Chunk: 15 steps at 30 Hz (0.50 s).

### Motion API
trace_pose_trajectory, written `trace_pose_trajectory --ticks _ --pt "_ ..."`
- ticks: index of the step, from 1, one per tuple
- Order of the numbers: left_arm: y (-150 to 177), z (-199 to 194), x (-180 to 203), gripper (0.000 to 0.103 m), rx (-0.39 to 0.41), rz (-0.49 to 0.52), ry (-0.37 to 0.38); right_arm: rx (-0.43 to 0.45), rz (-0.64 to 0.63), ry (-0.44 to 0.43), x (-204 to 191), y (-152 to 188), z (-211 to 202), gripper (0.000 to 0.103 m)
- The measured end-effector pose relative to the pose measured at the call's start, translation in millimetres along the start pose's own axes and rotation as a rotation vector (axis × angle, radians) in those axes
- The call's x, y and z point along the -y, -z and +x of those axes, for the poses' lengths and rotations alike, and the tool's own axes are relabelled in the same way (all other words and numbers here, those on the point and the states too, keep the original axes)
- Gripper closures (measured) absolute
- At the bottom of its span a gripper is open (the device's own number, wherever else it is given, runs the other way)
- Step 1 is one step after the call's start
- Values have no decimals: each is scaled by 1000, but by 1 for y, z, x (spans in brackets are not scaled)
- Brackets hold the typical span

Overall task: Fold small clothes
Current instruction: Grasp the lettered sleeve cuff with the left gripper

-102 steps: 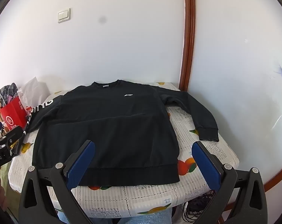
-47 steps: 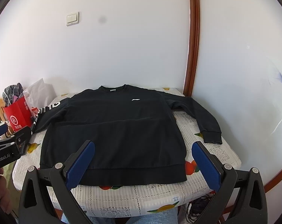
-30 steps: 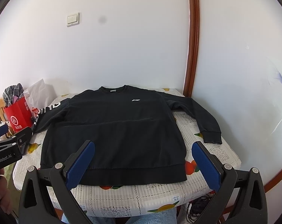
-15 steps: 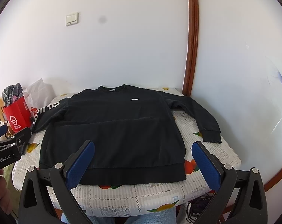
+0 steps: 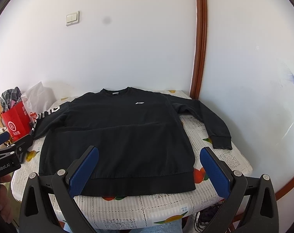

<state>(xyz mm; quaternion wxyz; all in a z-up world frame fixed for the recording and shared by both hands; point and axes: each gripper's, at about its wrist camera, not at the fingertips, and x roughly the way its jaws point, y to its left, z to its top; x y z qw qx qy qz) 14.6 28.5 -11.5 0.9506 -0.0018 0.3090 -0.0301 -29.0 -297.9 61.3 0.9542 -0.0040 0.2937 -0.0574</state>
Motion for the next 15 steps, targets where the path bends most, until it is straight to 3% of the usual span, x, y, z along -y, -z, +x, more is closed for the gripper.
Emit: trace_pose_trajectory --ticks 8,15 --pt "0 45 -22 0 -74 -23 10 -31 -21 -15 -13 -3 41 1" --pt "6 97 -68 0 -156 -54 -91 -60 5 -30 -27 -3 86 1"
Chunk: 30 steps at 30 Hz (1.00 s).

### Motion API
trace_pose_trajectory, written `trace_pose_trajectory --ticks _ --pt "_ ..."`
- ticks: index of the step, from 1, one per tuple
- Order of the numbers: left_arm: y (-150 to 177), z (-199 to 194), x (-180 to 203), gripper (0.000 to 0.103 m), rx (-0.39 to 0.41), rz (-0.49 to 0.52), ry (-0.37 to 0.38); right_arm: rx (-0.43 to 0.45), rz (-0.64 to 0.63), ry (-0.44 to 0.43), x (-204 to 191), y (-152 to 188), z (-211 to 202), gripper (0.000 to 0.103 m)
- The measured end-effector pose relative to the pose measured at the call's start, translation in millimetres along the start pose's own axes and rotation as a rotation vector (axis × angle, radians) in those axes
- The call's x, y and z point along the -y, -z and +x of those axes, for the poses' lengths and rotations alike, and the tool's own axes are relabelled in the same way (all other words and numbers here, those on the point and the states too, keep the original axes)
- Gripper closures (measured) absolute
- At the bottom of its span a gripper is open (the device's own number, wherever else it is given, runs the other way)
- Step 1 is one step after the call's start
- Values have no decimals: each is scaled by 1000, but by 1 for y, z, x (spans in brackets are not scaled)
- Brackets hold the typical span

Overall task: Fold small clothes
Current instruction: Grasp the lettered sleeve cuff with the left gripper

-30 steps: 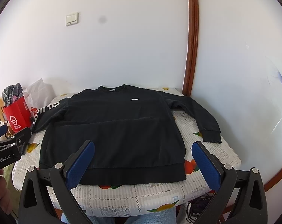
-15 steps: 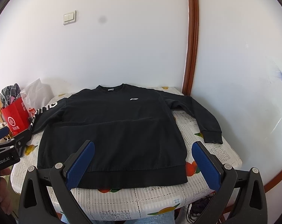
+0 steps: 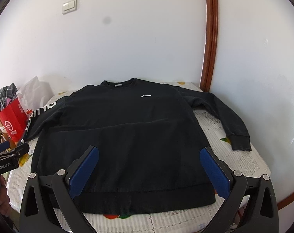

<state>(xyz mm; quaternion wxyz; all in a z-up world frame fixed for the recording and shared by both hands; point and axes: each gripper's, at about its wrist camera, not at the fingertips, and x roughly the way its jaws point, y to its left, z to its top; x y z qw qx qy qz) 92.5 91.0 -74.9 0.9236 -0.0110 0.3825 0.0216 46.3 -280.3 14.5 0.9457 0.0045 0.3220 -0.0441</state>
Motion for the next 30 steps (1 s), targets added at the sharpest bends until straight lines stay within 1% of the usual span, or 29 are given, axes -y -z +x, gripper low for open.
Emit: trace_pose_trajectory --ticks 3,6,8,10,11,13,15,18,19,20,21,22,23,24,26,28,30 --pt "-1 23 -26 1 -29 -27 -67 -29 9 -14 -9 -1 22 1" --pt "0 46 -54 5 -65 -63 -122 -65 -5 -23 -21 -1 46 1" --pt "1 61 -72 11 -87 -80 -161 -80 -23 -17 -28 -1 59 1" --pt "2 71 -86 13 -96 -80 -196 -99 -42 -15 -37 2 73 1" --pt "4 78 -93 16 -104 -80 -220 -106 -44 -18 -39 3 76 1" --pt "5 87 -104 23 -118 -85 -238 -141 -43 -54 -44 6 89 1" --pt "7 99 -113 26 -130 -85 -261 -174 -30 -92 -47 10 98 1" --pt "10 110 -120 40 -150 -68 -290 -196 -41 -96 -52 16 107 1" --pt "11 114 -123 48 -160 -67 -296 -202 -52 -85 -53 17 109 1" --pt "12 116 -124 53 -168 -69 -302 -204 -60 -77 -54 18 111 1" --pt "12 116 -127 56 -158 -74 -303 -206 -64 -74 -54 18 112 1" --pt "11 115 -129 69 -154 -80 -319 -208 -66 -74 -54 19 113 1" --pt "10 114 -131 88 -162 -90 -356 -210 -65 -74 -53 19 115 1" --pt "8 112 -133 88 -161 -103 -369 -211 -62 -75 -52 18 116 1" --pt "4 106 -135 92 -148 -122 -343 -214 -54 -76 -50 17 116 1" --pt "-3 96 -133 92 -126 -122 -341 -206 -45 -86 -47 16 115 1" --pt "-14 83 -126 92 -98 -121 -314 -195 -48 -110 -45 14 113 1"
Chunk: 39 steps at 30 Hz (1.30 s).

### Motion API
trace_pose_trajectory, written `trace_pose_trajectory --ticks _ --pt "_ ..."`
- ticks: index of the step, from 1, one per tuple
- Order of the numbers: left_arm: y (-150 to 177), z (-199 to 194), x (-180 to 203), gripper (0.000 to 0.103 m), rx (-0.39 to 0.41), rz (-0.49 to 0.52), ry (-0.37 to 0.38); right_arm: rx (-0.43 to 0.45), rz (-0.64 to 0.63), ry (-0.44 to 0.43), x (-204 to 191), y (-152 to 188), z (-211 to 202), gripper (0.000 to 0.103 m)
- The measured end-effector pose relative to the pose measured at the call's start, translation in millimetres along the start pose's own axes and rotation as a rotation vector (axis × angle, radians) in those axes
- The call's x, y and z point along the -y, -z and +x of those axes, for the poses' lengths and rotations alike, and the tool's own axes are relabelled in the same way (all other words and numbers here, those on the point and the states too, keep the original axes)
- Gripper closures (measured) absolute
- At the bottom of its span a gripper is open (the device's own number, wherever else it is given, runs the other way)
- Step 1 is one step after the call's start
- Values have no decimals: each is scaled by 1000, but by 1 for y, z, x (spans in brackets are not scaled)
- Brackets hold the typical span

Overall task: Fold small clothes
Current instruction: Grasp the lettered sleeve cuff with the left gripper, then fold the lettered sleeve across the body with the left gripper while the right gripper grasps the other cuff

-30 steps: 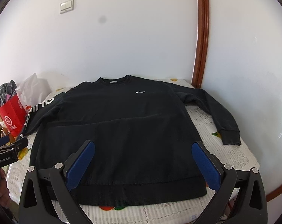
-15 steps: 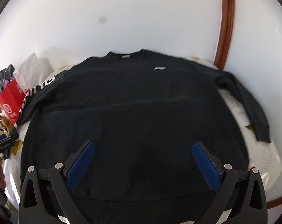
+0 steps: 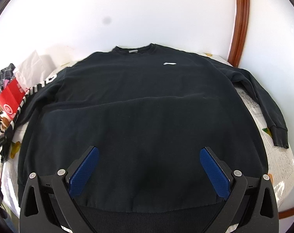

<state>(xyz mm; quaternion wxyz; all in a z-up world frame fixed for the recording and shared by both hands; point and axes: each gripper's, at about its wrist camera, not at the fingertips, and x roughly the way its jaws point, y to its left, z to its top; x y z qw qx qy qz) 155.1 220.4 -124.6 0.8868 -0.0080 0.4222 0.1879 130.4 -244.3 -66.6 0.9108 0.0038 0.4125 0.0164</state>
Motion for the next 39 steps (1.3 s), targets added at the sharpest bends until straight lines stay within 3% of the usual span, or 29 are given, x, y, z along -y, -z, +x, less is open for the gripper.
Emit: trace_pose_trajectory --ticks 8,15,20,27,31,33,36,38,39 --pt "-34 -57 46 93 35 -19 305 55 -34 -40 17 -5 -13 1" --pt "-59 -89 133 93 76 70 420 119 -46 -46 56 -3 -30 1" --pt "-64 -101 200 93 81 138 539 111 -12 -61 94 4 -34 1" --pt "-56 -88 277 93 22 186 583 93 35 -38 137 20 -37 2" --pt "-53 -77 293 92 -10 191 581 90 56 -25 150 28 -35 8" --pt "-51 -75 293 89 -41 186 618 75 62 -14 152 27 -31 11" --pt "-50 -78 277 71 -40 164 674 79 72 -37 149 22 -28 14" --pt "-50 -81 264 58 -25 165 658 78 70 -63 140 15 -25 18" --pt "-50 -82 253 56 -14 169 641 72 68 -80 132 10 -23 20"
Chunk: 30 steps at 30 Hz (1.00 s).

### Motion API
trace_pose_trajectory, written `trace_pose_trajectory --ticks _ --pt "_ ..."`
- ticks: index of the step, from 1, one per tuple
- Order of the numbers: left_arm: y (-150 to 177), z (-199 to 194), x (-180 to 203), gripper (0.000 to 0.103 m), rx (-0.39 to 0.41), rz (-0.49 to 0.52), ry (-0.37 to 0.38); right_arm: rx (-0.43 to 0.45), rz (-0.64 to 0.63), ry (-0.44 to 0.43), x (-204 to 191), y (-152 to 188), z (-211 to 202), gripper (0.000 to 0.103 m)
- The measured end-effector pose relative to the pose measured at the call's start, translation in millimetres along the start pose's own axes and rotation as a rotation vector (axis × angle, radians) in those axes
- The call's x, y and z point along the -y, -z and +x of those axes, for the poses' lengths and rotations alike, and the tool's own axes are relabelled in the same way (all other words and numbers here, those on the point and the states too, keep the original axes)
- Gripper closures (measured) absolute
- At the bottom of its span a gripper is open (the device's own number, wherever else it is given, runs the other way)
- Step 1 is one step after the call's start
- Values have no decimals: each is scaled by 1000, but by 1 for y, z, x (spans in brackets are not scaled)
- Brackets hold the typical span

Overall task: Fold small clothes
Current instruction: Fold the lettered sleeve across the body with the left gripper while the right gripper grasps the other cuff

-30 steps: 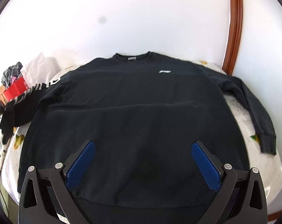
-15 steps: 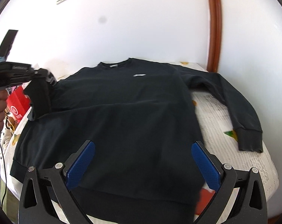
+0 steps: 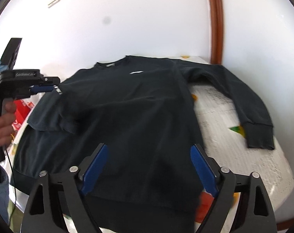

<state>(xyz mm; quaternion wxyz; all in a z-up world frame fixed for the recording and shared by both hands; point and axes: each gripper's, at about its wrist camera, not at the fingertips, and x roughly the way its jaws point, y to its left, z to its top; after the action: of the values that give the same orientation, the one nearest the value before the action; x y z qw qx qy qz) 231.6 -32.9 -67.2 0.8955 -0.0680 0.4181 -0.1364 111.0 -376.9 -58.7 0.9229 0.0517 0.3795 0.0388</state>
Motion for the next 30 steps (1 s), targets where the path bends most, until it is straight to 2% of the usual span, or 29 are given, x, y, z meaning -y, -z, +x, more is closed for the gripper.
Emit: trace_pose_trajectory --ticks 3,5,9,11,16,18,25,27,28,29,30 --pt "4 -17 -29 50 25 -4 -65 15 -33 -55 -26 -10 7 24" --pt "11 -26 -54 42 28 -25 -127 17 -59 -83 -48 -18 15 30" --pt "35 -36 -110 40 7 -50 -248 -30 -65 -165 -85 -31 47 31" --pt "48 -40 -137 36 -5 -80 -282 -50 -71 -183 -100 -35 66 31" --pt "85 -42 -194 36 -60 -160 -259 -122 -53 -140 -116 -47 116 31" --pt "95 -38 -207 36 -71 -185 -223 -139 -25 -136 -118 -53 133 31" --pt "96 -20 -209 36 -67 -214 -97 -172 69 -200 -119 -71 172 33" --pt "91 -10 -203 36 -79 -214 -93 -179 35 -215 -127 -75 177 60" --pt "91 -8 -202 36 -81 -210 -102 -200 8 -261 -133 -76 177 87" --pt "89 -5 -198 36 -81 -199 -121 -215 -16 -294 -139 -78 177 90" --pt "88 -3 -195 36 -77 -184 -151 -191 -43 -282 -144 -81 171 90"
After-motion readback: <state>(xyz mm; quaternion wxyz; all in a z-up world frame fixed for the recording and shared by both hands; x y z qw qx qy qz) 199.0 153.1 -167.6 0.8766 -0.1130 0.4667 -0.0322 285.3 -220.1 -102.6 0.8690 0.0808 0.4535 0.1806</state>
